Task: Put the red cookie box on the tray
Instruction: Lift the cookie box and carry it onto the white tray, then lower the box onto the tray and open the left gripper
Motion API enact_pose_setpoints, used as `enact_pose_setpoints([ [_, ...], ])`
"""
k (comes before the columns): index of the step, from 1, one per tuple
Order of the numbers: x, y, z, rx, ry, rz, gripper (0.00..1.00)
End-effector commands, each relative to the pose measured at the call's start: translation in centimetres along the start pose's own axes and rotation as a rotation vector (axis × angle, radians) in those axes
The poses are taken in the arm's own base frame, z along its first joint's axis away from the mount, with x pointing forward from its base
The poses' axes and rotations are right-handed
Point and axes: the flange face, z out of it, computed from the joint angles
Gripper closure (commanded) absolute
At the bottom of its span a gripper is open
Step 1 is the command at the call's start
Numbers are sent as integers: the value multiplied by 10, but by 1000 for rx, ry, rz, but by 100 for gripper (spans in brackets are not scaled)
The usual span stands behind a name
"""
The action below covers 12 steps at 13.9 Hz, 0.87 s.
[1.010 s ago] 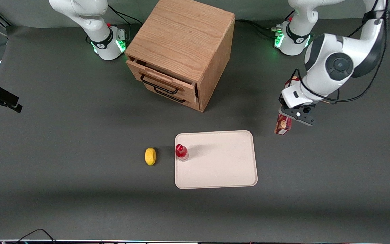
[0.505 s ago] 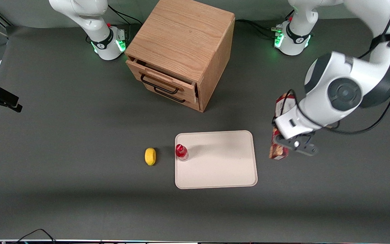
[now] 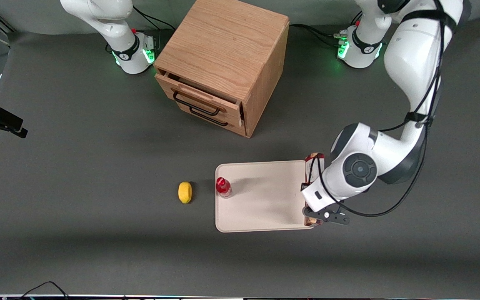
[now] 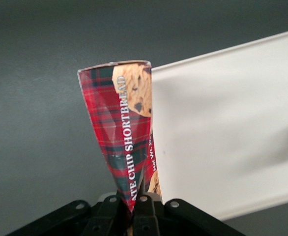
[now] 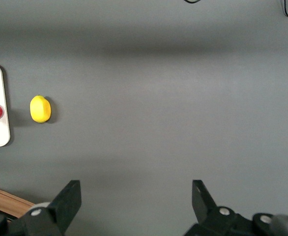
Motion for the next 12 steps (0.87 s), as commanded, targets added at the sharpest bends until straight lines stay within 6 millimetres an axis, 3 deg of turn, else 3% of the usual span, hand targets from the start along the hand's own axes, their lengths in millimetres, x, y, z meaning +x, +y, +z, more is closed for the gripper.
enact_pose_setpoints([
  [1,10,9,16,28,38,-59,100],
  [3,6,16,46,32,47,-105,100],
  [7,-2,17,63,43,34,-114,100],
  [8,-1,12,64,62,40,-107,61],
  [9,1,1,65,79,42,-101,1],
  [12,2,0,48,67,59,-126,0],
])
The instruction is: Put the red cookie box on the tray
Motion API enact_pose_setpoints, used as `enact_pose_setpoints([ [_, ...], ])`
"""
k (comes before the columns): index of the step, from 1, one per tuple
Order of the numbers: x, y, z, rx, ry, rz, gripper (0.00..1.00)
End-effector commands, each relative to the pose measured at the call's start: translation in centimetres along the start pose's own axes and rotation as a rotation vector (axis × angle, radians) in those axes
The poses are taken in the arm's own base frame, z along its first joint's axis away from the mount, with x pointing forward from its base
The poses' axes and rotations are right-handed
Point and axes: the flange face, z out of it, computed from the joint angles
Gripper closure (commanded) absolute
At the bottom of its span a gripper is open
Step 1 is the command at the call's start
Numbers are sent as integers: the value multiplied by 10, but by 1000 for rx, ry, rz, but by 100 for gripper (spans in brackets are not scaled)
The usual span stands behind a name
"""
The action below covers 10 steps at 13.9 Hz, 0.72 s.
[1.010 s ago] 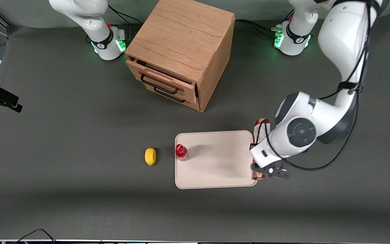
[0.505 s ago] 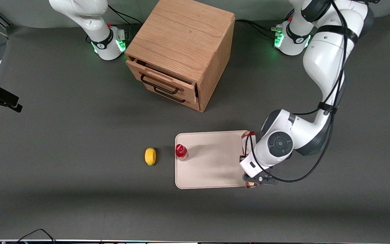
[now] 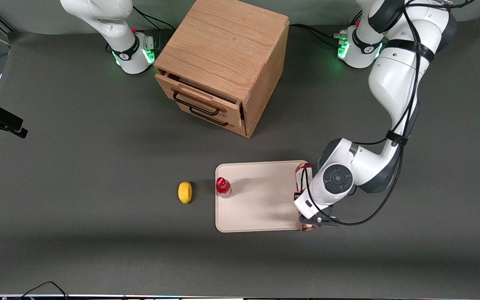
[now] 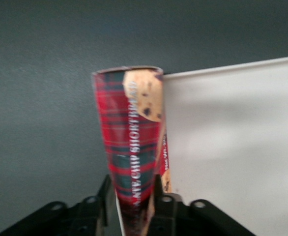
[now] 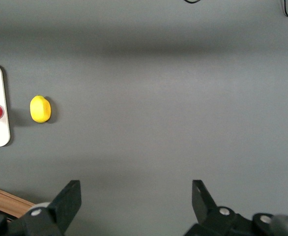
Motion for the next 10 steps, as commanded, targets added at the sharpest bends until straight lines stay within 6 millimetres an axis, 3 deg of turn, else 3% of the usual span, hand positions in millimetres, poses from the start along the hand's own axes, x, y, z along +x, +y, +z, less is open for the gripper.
enact_pose_setpoints([
  [1,0,-4,-36,12,47,-23,0],
  [2,0,-11,-53,-8,56,-47,0],
  [4,-5,-28,-111,-105,72,-119,0],
  [8,-31,-101,-209,-117,56,-106,0],
  [10,-54,-131,-258,-102,2,-136,0],
])
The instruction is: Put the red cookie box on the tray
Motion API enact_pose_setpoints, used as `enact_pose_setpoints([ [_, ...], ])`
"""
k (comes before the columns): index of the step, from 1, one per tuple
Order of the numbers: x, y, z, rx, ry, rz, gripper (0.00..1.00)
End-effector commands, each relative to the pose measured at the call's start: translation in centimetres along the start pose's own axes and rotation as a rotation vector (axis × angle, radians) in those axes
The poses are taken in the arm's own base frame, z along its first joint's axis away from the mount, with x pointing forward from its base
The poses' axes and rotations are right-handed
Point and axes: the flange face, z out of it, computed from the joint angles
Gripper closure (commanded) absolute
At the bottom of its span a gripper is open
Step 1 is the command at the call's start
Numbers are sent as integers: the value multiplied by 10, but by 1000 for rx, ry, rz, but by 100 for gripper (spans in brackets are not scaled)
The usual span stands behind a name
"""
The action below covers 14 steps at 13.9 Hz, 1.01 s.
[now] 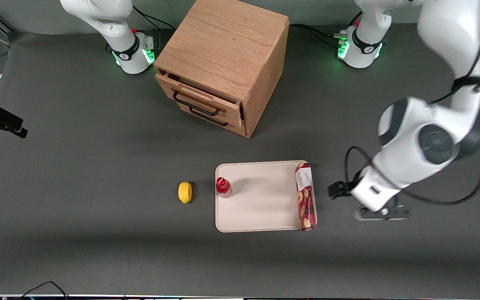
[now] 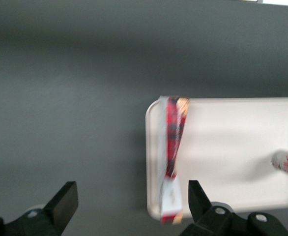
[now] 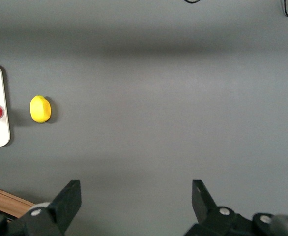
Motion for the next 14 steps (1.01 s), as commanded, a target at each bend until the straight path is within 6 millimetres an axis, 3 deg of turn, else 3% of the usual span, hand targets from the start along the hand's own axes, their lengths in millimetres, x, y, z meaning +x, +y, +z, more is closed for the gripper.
enact_pose_setpoints([
  [1,-41,-32,-66,55,-72,-12,0],
  [3,-65,-48,-100,118,-115,12,0],
  [5,-87,-62,-121,164,-110,6,0],
  [9,-127,-74,-170,192,-56,-26,0],
  [11,-139,-71,-184,189,-60,-30,0],
  [14,-143,-71,-185,192,-69,-31,0],
])
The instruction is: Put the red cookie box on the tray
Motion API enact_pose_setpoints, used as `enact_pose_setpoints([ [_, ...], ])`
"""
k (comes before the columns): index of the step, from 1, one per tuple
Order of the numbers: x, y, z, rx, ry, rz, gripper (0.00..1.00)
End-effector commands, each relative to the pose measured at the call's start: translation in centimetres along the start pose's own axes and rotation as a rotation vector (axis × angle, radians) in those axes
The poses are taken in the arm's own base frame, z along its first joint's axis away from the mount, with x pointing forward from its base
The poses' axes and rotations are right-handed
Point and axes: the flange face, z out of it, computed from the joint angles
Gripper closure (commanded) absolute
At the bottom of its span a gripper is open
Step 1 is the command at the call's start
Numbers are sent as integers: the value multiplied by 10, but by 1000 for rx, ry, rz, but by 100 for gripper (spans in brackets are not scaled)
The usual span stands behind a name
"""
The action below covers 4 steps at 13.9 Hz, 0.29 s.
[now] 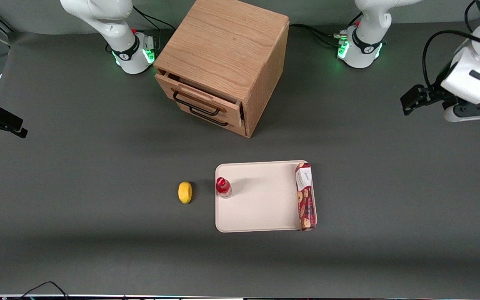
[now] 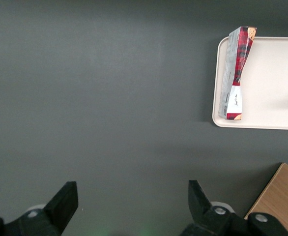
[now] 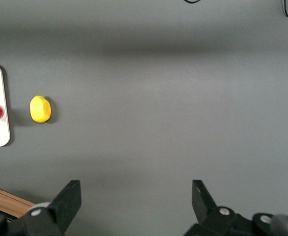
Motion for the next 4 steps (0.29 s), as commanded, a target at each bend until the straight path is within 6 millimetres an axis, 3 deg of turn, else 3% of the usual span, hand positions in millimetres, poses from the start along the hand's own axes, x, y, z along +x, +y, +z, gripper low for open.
enact_pose_setpoints([
  [1,-6,-3,4,-4,-9,7,0],
  [4,0,-7,7,-11,0,0,0],
])
